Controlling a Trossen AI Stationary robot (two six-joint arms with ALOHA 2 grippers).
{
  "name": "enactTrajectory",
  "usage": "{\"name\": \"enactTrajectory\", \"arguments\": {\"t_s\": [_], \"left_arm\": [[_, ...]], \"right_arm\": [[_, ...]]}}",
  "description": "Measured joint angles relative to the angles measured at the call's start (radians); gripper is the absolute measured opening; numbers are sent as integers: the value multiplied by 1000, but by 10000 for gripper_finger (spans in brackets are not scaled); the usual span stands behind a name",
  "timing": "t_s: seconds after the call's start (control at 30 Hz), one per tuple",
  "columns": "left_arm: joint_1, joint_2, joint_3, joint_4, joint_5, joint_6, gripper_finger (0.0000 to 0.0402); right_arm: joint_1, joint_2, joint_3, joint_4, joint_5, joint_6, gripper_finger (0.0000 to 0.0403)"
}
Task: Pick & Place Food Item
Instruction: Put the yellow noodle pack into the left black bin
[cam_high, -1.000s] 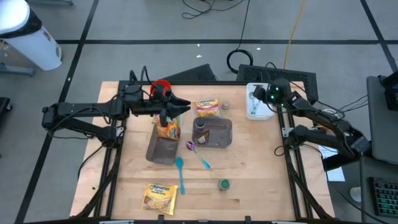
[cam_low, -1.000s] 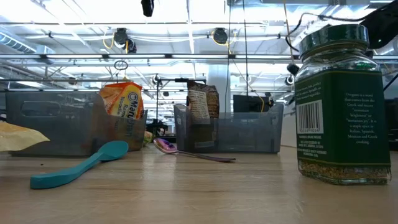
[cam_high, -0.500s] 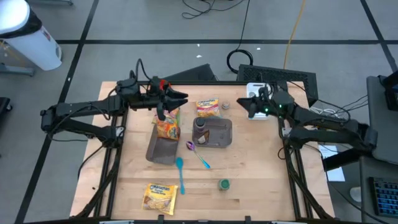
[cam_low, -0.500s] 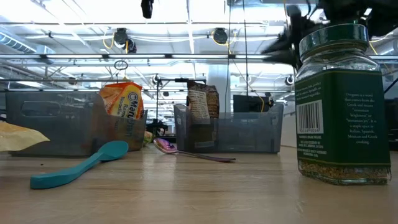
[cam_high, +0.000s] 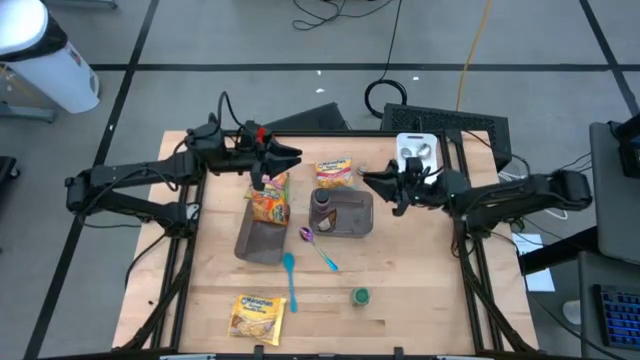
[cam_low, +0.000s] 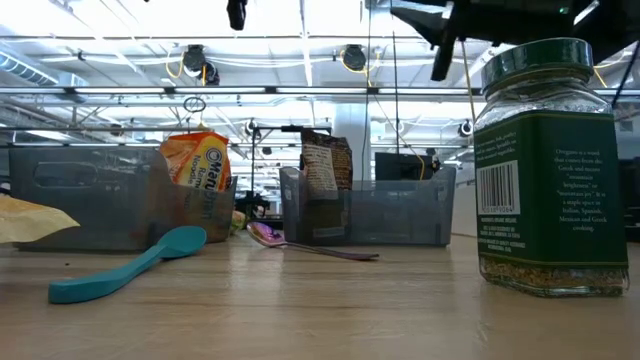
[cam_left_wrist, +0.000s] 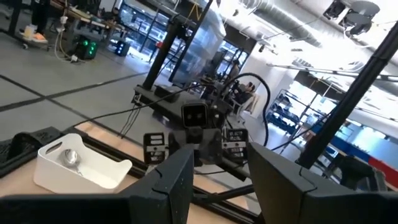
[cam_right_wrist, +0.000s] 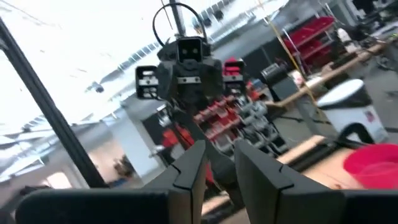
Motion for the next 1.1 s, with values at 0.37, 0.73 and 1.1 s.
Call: {"name": "enactTrajectory", "arguments": {"t_s": [0.37,0.73,1.1], "left_arm": [[-62,25,0,-69,-2,8,157],[-116,24,0,-451,66,-32,157],[-332,-18,1,-660,37,-230,156]], "right_arm": [[-1,193,0,208,77,170,77],[-2,229,0,229,179,211,77],[-2,229,0,102,170,260,77]]}}
